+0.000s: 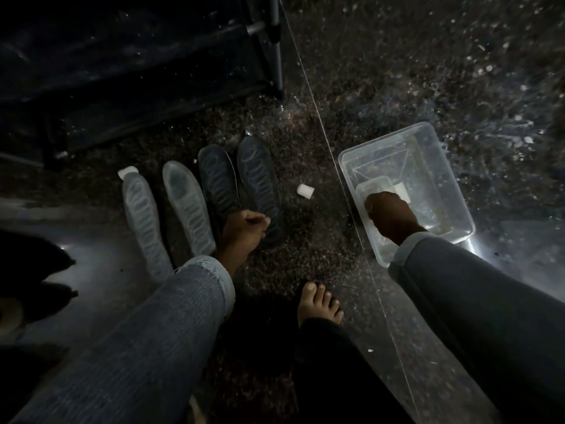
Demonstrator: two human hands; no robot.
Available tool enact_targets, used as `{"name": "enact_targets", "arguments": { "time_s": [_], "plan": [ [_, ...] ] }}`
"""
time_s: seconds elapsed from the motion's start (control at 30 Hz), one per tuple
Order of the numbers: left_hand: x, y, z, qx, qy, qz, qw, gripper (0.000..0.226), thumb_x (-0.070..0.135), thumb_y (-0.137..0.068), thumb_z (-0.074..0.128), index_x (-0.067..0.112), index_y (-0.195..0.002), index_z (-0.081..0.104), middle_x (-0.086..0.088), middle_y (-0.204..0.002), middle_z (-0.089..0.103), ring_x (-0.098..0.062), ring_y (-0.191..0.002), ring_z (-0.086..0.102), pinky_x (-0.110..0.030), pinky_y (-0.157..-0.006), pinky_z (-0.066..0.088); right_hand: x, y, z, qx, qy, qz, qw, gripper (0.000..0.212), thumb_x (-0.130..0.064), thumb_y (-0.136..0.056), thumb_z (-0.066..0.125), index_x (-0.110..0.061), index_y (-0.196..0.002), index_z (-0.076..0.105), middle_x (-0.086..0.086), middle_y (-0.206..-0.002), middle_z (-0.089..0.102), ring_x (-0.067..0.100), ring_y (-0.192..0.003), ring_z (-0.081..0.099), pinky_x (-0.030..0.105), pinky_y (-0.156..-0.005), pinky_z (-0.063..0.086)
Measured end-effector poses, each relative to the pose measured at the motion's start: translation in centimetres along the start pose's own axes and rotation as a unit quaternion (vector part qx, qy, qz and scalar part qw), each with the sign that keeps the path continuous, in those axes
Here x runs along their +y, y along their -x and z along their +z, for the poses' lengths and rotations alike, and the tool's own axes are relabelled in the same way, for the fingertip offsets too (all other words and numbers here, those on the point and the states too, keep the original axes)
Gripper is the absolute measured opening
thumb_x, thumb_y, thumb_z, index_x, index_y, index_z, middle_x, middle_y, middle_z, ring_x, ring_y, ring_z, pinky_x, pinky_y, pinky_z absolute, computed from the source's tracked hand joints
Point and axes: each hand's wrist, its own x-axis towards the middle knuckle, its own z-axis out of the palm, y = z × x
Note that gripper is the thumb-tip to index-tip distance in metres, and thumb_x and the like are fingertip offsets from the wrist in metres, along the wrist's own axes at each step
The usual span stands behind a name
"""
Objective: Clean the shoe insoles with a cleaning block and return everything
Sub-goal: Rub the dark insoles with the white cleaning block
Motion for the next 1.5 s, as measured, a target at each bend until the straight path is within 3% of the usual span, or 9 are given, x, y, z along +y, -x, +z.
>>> {"name": "enact_targets", "arguments": {
  "time_s": [0.23,0.33,0.5,0.7,1.0,1.1,1.17,1.33,1.5],
  "plan": [
    [-0.1,-1.0,-0.8,0.009,0.01,-0.012,1.0,0.021,0.022,-0.091,0.067,0.009,-0.108,0.065,-0.008,-0.091,0.068,-0.011,-0.068,0.061,-0.023,-0.061,0.05,-0.4,0.4,-1.0,0.113,-0.145,0.052,0.982,0.019,-0.01,-0.083,0.061,-0.016,-0.096,0.072,0.008,-0.097,0.07,0.025,-0.087,0.066,0.029,-0.077,0.051],
    [0.4,-1.4,-1.1,0.025,0.003,-0.012,1.0,0.017,0.026,-0.089,0.069,0.017,-0.101,0.063,-0.009,-0.099,0.069,-0.019,-0.083,0.066,-0.033,-0.075,0.057,-1.2,0.8,-1.9,0.139,-0.348,0.052,0.926,0.013,-0.004,-0.084,0.063,-0.014,-0.082,0.071,0.003,-0.072,0.068,0.011,-0.062,0.064,0.026,-0.067,0.053],
    [0.3,-2.1,-0.9,0.029,-0.035,-0.026,0.999,0.016,0.028,-0.085,0.072,0.018,-0.091,0.063,-0.018,-0.105,0.069,-0.035,-0.101,0.064,-0.046,-0.091,0.053,-3.3,1.3,-2.4,0.087,-0.521,0.03,0.848,0.014,0.003,-0.09,0.056,-0.005,-0.082,0.066,0.015,-0.07,0.063,0.023,-0.065,0.063,0.041,-0.075,0.059],
    [-0.2,-2.4,-0.5,0.031,-0.078,-0.012,0.996,0.031,0.027,-0.09,0.067,0.002,-0.107,0.068,-0.017,-0.107,0.07,-0.032,-0.106,0.063,-0.038,-0.096,0.049,-7.3,1.1,-0.4,0.084,-0.546,-0.001,0.834,0.023,0.004,-0.092,0.054,-0.006,-0.073,0.065,0.009,-0.061,0.06,0.017,-0.053,0.055,0.027,-0.057,0.05],
    [-0.9,-4.6,0.7,0.042,-0.118,-0.049,0.991,0.037,0.033,-0.086,0.07,0.005,-0.11,0.068,-0.015,-0.119,0.066,-0.032,-0.112,0.06,-0.035,-0.094,0.05,-10.7,0.2,2.8,0.022,-0.515,-0.016,0.857,0.028,-0.012,-0.09,0.063,-0.001,-0.065,0.069,0.012,-0.068,0.069,0.022,-0.068,0.064,0.044,-0.09,0.054],
    [-1.4,-4.7,1.5,0.053,-0.121,-0.069,0.989,0.047,0.03,-0.085,0.072,0.007,-0.124,0.059,-0.016,-0.132,0.056,-0.034,-0.123,0.052,-0.038,-0.1,0.045,-11.2,0.6,2.8,0.014,-0.517,-0.014,0.856,0.021,-0.003,-0.09,0.062,0.003,-0.071,0.067,0.02,-0.099,0.072,0.018,-0.085,0.069,0.027,-0.085,0.056],
    [-1.6,-4.7,1.9,0.062,-0.136,-0.062,0.987,0.046,0.027,-0.087,0.07,0.008,-0.127,0.057,-0.016,-0.136,0.053,-0.035,-0.126,0.049,-0.039,-0.103,0.043,-11.2,0.6,3.0,0.003,-0.514,-0.008,0.858,0.012,0.002,-0.088,0.062,0.002,-0.079,0.068,0.007,-0.107,0.07,0.001,-0.084,0.066,0.016,-0.076,0.054],
    [-1.8,-4.0,1.5,0.046,-0.122,-0.036,0.991,0.036,0.02,-0.089,0.067,0.013,-0.124,0.06,-0.013,-0.132,0.057,-0.034,-0.123,0.051,-0.037,-0.104,0.043,-10.5,0.6,3.6,0.022,-0.495,-0.002,0.868,0.009,0.007,-0.087,0.062,0.003,-0.092,0.068,-0.016,-0.073,0.065,-0.009,-0.061,0.062,0.008,-0.061,0.048],
    [-1.1,-1.7,-0.7,0.033,-0.063,-0.019,0.997,0.027,0.017,-0.087,0.069,0.015,-0.113,0.062,-0.011,-0.118,0.065,-0.03,-0.11,0.06,-0.04,-0.096,0.05,-11.2,1.5,1.6,0.033,-0.481,-0.025,0.876,0.013,0.009,-0.087,0.062,0.009,-0.099,0.065,-0.015,-0.061,0.067,-0.006,-0.054,0.062,0.009,-0.054,0.047]
  ]
}}
